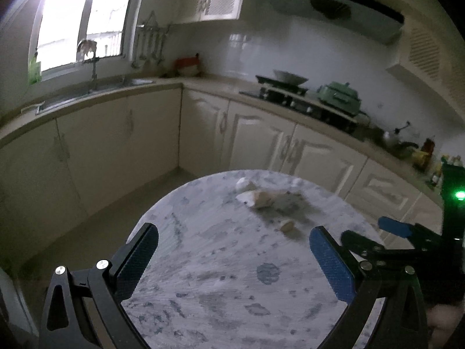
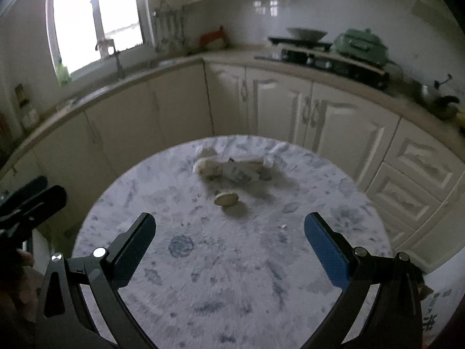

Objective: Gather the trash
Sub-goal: 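Return both tools from the bin to the table, then grasp the second potato with the right gripper while the left gripper grasps a white wrapper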

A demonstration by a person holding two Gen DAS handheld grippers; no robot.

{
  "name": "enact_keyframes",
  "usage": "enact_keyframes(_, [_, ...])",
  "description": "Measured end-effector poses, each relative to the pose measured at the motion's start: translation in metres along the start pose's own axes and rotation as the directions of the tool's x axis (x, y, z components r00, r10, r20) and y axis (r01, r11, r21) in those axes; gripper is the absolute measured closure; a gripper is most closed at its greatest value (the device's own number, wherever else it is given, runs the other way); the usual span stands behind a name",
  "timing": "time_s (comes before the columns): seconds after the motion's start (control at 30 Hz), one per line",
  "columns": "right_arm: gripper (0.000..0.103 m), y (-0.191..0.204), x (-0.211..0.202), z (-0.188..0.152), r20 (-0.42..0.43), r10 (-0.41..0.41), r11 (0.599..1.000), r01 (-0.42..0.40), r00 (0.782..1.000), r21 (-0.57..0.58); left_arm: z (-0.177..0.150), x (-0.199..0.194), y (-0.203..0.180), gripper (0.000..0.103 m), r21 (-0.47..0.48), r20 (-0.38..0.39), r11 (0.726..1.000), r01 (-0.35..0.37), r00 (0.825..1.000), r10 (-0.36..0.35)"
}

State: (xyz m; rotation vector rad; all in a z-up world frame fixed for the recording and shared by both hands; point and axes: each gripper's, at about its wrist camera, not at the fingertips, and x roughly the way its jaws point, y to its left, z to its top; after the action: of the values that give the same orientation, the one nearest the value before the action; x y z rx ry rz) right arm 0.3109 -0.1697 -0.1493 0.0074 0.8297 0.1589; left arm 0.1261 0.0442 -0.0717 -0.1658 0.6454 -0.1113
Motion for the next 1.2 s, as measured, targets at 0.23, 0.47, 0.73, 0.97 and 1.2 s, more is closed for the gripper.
enact_keyframes(0.23, [0.001,-0.004,0.082,0.004,-0.101,0.005,1.000,-0.004,0.995,0.005,0.014,0.057,0.011,0.001,-0.019,-0.076,1.000,-0.025,0.997,0.023])
enact_keyframes(0.47, [0.030,-0.009,0.141,0.003,-0.185,0.005,1.000,-0.004,0.983,0.005,0.030,0.117,0.015,0.001,-0.023,-0.136,0.999,-0.044,0.990,0.041])
enact_keyframes(0.73, [0.062,-0.007,0.154,0.003,-0.171,0.043,0.997,-0.054,0.984,-0.057,0.044,0.172,-0.001,0.001,-0.001,-0.164,0.999,-0.038,0.986,0.037])
enact_keyframes(0.97, [0.063,-0.038,0.139,-0.001,-0.146,0.055,0.998,-0.059,0.988,-0.020,0.050,0.215,-0.033,0.001,0.042,-0.189,0.999,-0.008,0.982,0.016])
enact_keyframes(1.2, [0.063,-0.096,0.124,-0.003,-0.132,0.018,0.998,-0.011,0.991,0.059,0.057,0.266,-0.077,0.001,0.075,-0.204,0.997,0.028,0.979,-0.012])
